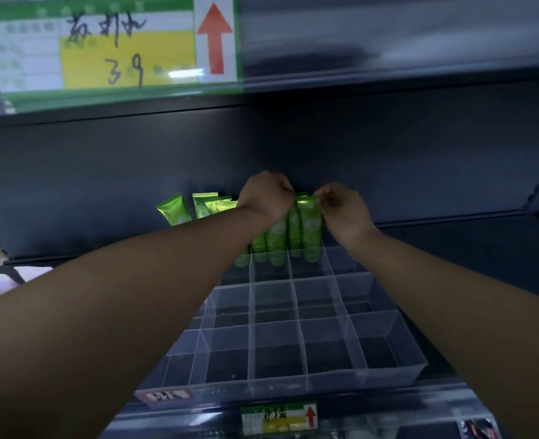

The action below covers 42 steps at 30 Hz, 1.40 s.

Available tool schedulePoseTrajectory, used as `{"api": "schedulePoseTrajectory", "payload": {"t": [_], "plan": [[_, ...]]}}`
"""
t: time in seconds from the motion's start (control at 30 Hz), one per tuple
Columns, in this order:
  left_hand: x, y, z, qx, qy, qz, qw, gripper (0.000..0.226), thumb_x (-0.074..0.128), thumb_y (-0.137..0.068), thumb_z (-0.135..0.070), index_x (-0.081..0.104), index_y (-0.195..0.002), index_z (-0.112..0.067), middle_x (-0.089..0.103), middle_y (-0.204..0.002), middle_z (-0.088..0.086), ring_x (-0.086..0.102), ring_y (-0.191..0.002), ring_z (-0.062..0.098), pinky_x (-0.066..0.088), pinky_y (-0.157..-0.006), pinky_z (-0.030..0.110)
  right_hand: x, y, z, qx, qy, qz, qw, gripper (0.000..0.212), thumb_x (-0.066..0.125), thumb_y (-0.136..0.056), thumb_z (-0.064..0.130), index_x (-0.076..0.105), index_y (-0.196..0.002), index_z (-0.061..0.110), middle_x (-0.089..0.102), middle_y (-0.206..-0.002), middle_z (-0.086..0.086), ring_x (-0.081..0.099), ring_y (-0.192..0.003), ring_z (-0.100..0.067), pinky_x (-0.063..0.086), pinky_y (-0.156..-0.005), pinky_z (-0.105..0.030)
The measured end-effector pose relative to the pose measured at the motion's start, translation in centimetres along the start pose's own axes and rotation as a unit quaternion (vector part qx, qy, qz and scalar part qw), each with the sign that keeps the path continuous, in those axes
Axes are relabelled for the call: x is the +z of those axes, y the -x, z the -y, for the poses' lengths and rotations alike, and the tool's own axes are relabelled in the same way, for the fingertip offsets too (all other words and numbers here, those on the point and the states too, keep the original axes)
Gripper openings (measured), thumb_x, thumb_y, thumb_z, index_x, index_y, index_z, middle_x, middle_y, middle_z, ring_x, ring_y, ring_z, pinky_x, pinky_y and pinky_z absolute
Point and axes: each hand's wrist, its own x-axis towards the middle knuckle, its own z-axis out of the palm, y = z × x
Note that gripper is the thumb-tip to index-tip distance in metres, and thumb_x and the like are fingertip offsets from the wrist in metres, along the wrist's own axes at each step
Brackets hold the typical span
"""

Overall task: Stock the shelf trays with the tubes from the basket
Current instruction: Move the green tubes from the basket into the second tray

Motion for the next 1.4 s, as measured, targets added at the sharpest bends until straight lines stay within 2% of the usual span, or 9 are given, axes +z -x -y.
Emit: {"api": "schedulePoseTrajectory", "payload": {"t": [0.2,0.3,0.37,0.47,0.6,0.7,0.83,1.17,1.4], "plan": [[-0.5,0.8,-0.1,0.003,0.005,0.014,1.000,0.026,0.045,-0.091,-0.019,0.069,-0.102,-0.016,0.068,-0.107,0.007,0.061,-0.099,0.024,0.047,-0.080,0.026,-0.3,0.2,1.0,0.002,0.052,0.011,0.999,0.032,0.040,-0.094,0.005,0.055,-0.122,0.010,0.059,-0.121,-0.006,0.051,-0.097,-0.008,0.036,-0.073,-0.011],[-0.7,1.6,-0.5,0.017,-0.012,0.031,0.999,0.033,0.046,-0.093,-0.020,0.060,-0.123,-0.016,0.062,-0.123,0.008,0.058,-0.110,0.025,0.045,-0.088,0.025,-0.4,0.8,1.4,-0.016,0.083,0.024,0.996,0.038,0.046,-0.093,0.007,0.048,-0.132,0.010,0.050,-0.132,-0.008,0.049,-0.108,-0.011,0.030,-0.073,-0.005],[-1.0,2.2,-0.7,0.036,-0.060,0.048,0.996,0.041,0.046,-0.094,-0.022,0.049,-0.134,-0.017,0.055,-0.134,0.008,0.054,-0.118,0.026,0.044,-0.097,0.028,-0.6,1.3,1.7,-0.029,0.115,0.029,0.993,0.043,0.048,-0.093,0.008,0.044,-0.135,0.010,0.045,-0.137,-0.010,0.047,-0.120,-0.018,0.030,-0.082,-0.009],[-1.7,3.2,-1.1,0.079,-0.154,0.055,0.983,0.048,0.047,-0.093,-0.026,0.040,-0.140,-0.017,0.044,-0.142,0.009,0.045,-0.127,0.027,0.036,-0.106,0.033,-0.9,2.3,2.4,-0.041,0.172,0.043,0.983,0.050,0.052,-0.091,0.015,0.039,-0.140,0.013,0.038,-0.141,-0.010,0.039,-0.129,-0.025,0.032,-0.101,-0.022],[-2.8,4.9,-1.1,0.136,-0.267,0.048,0.953,0.054,0.044,-0.093,-0.035,0.032,-0.143,-0.019,0.031,-0.152,0.002,0.023,-0.142,0.023,0.014,-0.118,0.038,-1.2,4.2,3.7,-0.047,0.286,0.076,0.954,0.058,0.048,-0.092,0.030,0.028,-0.146,0.022,0.022,-0.153,-0.007,0.010,-0.145,-0.026,0.012,-0.118,-0.041],[-3.9,6.4,-1.3,0.137,-0.300,0.066,0.942,0.062,0.046,-0.091,-0.041,0.026,-0.146,-0.020,0.020,-0.156,0.002,0.010,-0.146,0.022,0.005,-0.118,0.042,-1.1,5.7,4.8,-0.039,0.325,0.090,0.941,0.063,0.045,-0.090,0.038,0.021,-0.147,0.029,0.009,-0.157,-0.003,-0.004,-0.146,-0.022,0.001,-0.119,-0.046],[-5.3,8.6,-1.3,0.125,-0.317,0.075,0.937,0.069,0.045,-0.089,-0.048,0.020,-0.148,-0.023,0.013,-0.158,0.001,0.004,-0.146,0.022,0.001,-0.117,0.046,-0.8,7.5,6.1,-0.033,0.355,0.110,0.928,0.071,0.046,-0.088,0.046,0.013,-0.149,0.032,-0.003,-0.159,0.001,-0.010,-0.146,-0.023,0.000,-0.118,-0.050],[-9.9,16.1,0.5,0.111,-0.348,0.063,0.929,0.075,0.044,-0.087,-0.053,0.015,-0.149,-0.023,0.009,-0.158,0.003,0.001,-0.147,0.024,0.005,-0.118,0.050,0.9,14.2,9.3,-0.103,0.391,0.132,0.905,0.075,0.048,-0.086,0.050,0.011,-0.148,0.031,-0.005,-0.159,0.004,-0.008,-0.146,-0.023,0.000,-0.118,-0.051],[-12.2,22.5,3.2,0.096,-0.355,0.066,0.927,0.076,0.041,-0.088,-0.052,0.007,-0.150,-0.022,0.004,-0.158,0.002,0.000,-0.147,0.024,0.002,-0.118,0.052,2.8,19.1,11.0,-0.118,0.408,0.180,0.887,0.080,0.045,-0.088,0.053,-0.001,-0.150,0.031,-0.012,-0.158,0.003,-0.012,-0.146,-0.023,-0.001,-0.118,-0.049]]}}
